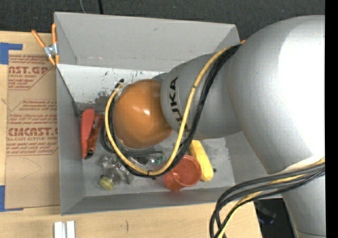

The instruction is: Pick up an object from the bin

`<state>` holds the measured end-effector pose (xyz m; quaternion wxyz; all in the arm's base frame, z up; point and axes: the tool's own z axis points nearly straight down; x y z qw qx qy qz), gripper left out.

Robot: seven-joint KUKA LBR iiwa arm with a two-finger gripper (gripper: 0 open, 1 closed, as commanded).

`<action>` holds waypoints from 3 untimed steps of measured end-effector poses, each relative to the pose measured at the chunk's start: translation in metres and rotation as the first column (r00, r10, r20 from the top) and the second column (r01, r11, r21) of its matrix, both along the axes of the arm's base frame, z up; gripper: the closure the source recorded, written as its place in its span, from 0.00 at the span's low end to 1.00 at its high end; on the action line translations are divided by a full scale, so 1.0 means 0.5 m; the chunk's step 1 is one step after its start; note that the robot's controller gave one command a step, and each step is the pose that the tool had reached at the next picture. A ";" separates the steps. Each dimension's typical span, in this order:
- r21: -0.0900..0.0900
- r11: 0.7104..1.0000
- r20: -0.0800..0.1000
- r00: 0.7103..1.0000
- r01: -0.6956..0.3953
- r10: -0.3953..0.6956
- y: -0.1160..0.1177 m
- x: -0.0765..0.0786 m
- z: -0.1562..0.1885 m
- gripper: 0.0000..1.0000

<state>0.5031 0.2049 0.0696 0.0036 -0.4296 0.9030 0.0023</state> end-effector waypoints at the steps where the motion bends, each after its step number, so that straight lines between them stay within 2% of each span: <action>1: -0.002 1.000 -0.007 1.000 -0.001 0.001 -0.001 -0.004 0.012 1.00; 2: -0.004 1.000 -0.010 1.000 -0.001 0.001 -0.001 -0.007 0.058 1.00; 3: -0.002 1.000 -0.004 1.000 -0.001 0.001 0.000 -0.003 0.104 1.00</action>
Offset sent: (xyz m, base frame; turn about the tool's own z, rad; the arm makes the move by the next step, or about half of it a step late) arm 0.0000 -0.0001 0.1192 0.0000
